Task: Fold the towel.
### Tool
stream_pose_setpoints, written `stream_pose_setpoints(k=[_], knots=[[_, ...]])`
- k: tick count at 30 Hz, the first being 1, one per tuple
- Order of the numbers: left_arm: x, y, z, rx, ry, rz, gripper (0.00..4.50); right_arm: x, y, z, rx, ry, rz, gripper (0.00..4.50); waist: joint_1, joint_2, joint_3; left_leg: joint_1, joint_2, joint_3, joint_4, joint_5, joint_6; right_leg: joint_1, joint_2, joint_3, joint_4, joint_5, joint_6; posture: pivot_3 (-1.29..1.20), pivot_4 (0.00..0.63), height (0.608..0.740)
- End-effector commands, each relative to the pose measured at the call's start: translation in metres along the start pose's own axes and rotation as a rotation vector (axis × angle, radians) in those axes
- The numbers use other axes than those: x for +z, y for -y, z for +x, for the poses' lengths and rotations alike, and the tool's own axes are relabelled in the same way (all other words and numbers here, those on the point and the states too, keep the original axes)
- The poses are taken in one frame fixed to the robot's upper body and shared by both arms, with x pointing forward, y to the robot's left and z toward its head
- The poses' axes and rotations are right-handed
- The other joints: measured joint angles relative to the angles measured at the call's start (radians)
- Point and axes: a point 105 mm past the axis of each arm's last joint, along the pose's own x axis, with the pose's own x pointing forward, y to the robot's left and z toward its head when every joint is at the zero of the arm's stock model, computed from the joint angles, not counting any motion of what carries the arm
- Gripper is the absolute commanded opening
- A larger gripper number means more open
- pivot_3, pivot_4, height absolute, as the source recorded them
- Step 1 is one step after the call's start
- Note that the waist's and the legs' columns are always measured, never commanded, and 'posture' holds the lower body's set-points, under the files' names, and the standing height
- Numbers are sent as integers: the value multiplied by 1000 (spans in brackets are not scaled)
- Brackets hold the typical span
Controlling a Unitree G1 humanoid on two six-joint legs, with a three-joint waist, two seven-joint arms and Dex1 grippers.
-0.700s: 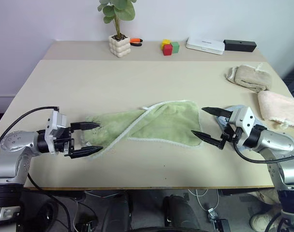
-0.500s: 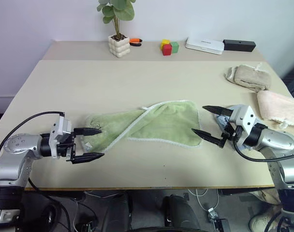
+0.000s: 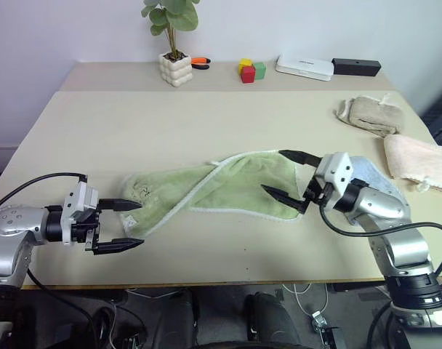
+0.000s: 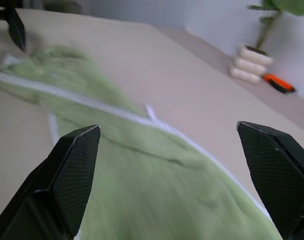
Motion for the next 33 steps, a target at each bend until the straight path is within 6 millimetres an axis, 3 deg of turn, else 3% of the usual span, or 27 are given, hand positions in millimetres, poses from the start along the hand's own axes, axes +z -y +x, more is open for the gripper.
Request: stream_pose_setpoints(k=[1, 6, 13, 16, 23, 27, 33], knots=[[5, 2, 5, 10, -19, 46, 4500, 13, 2, 4, 0, 49, -58, 4438, 5, 0, 0, 0, 0, 0, 0, 0, 0, 0, 0, 0, 0, 0, 0, 0, 150, 735], [-2, 2, 11, 12, -39, 30, 4500, 20, 2, 17, -20, 88, -86, 4438, 4, 0, 0, 1, 0, 0, 0, 0, 0, 0, 0, 0, 1, 0, -1, 0, 150, 735], [-26, -4, 31, 9, -129, 30, 4500, 21, 2, 17, -74, 103, -98, 4438, 12, 0, 0, 1, 0, 1, 0, 0, 0, 0, 0, 0, 1, 0, 0, 0, 150, 735], [-29, -9, 38, 8, -117, -5, 3704, 23, 0, 18, -90, 111, -95, 4500, 13, 0, 0, 1, 0, 1, 0, 0, 0, 0, 0, 0, 1, 0, 0, 0, 150, 735], [-8, -13, 44, -20, -20, -27, 85, 16, 6, 11, -146, 82, -104, 4500, 11, 0, 0, 1, 0, 1, 0, 0, 0, 0, 0, 0, 1, 1, 1, 0, 150, 735], [-1, -17, 30, -14, -20, 12, 31, 3, 33, 7, -251, 10, -134, 4500, 7, 0, 0, 1, 0, 1, 1, 0, 0, 0, 0, 0, 2, 1, 1, 0, 150, 735], [9, -12, 8, -16, -10, 51, 31, -31, 91, -2, -495, -177, -34, 4500, -2, 0, 0, 1, 0, 1, 0, 0, 0, 0, 0, 0, 1, 0, 1, 0, 150, 735]])
